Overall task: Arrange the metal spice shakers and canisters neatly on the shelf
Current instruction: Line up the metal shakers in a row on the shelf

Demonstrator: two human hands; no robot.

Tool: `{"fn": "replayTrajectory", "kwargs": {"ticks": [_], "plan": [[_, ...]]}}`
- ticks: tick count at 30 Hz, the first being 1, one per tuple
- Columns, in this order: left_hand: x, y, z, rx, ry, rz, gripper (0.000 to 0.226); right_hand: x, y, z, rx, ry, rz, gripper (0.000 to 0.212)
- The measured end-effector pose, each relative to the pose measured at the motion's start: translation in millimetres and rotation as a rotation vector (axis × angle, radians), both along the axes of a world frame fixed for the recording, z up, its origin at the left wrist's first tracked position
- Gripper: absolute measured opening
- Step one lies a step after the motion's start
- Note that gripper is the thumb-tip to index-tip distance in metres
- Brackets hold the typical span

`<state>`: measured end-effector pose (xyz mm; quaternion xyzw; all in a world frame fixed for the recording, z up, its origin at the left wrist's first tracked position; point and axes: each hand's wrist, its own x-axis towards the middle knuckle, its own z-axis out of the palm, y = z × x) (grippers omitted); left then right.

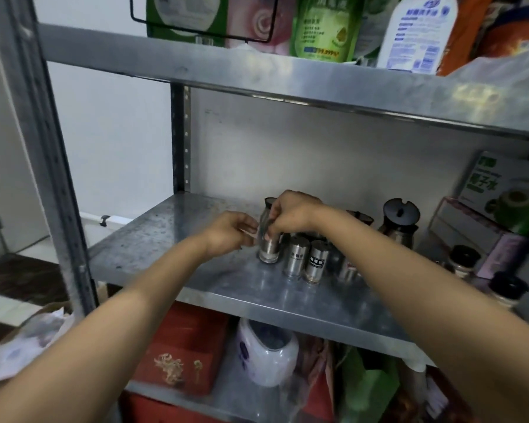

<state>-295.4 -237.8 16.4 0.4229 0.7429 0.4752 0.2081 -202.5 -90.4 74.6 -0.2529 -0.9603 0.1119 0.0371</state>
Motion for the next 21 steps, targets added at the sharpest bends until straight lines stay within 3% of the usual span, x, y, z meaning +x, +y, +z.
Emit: {"fn": "replayTrajectory", "kwargs": {"ticks": [7,12,17,21], "plan": [[12.9,-6.3,-13.2,0.045,-0.097,-0.055,0.036,1.4,-14.4,-5.3,-0.014,-0.04,0.071,0.037],[22.0,-4.6,-19.2,0.061,-0.034,-0.012,0.039,4.8,-20.7,-9.1,-0.048,-0.022,0.096,0.037],[23.0,-1.4,-29.6,0.067,-0.032,0.035,0.041,8.4,-23.9,-4.7,-0.091,-0.031,0.099,0.011],[24.5,2.9,-39.2,0.076,-0.048,0.085,0.042,8.2,-26.8,0.6,-0.077,-0.051,0.074,0.014]]}}
